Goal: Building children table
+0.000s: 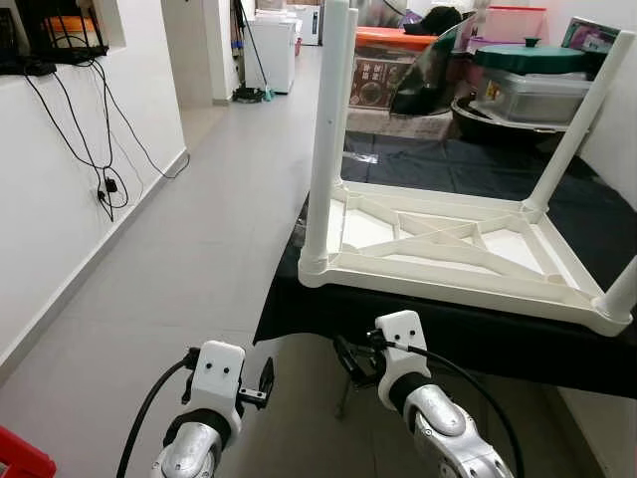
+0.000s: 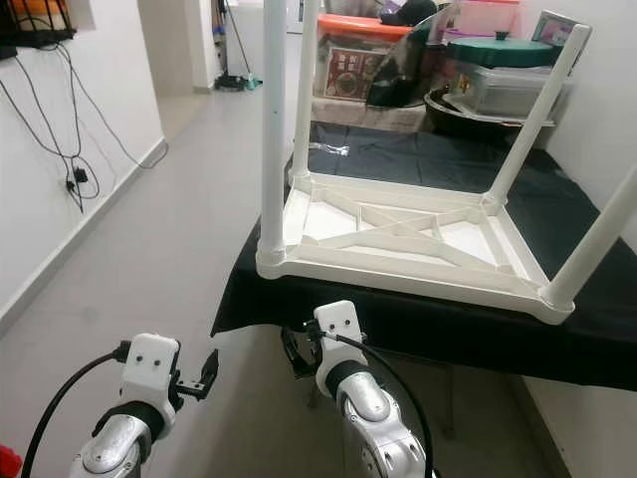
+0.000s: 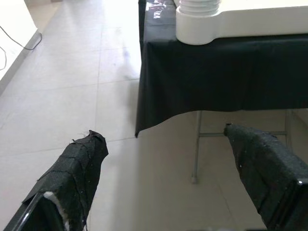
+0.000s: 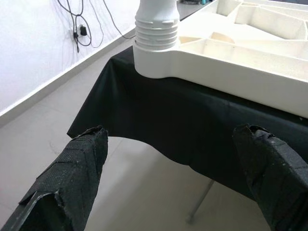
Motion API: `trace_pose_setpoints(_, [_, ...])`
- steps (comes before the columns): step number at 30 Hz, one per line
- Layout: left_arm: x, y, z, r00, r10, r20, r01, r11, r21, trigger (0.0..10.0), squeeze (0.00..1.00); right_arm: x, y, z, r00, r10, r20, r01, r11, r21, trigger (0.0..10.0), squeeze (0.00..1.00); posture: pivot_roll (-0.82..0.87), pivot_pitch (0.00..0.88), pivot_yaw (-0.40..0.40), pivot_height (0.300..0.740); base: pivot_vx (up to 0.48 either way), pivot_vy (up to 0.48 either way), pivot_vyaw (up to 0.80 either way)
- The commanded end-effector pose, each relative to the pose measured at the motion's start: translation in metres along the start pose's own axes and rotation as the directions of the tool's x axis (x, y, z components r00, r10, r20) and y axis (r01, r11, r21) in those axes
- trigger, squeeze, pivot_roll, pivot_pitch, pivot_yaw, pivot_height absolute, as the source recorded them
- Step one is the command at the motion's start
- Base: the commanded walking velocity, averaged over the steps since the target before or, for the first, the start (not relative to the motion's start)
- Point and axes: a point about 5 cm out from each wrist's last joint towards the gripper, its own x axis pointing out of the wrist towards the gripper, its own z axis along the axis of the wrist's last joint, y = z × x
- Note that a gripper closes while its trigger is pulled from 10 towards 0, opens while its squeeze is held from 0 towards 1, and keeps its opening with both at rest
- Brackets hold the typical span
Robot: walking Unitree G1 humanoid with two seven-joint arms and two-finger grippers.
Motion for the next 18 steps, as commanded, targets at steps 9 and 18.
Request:
trace_pose_setpoints(9, [-0.008, 0.022, 0.010, 0.984, 0.159, 0.081, -0.161, 0.987, 0.022, 10.0, 0.00, -0.006, -0.032, 0.005, 0.977, -0.203, 0.061, 0.203, 0.979, 0.016, 10.0, 0.00, 0.11, 0.000, -0.077, 0.740, 0.000, 0.000, 0.00])
trace_pose_setpoints(18, [-0.011, 0.033, 0.019, 0.974, 0.193, 0.114, -0.193, 0.981, -0.012, 10.0, 0.00, -0.010, -0.058, 0.010, 0.935, -0.342, 0.091, 0.334, 0.938, 0.092, 10.0, 0.00, 0.11, 0.000, -0.078, 0.740, 0.000, 0.000, 0.00])
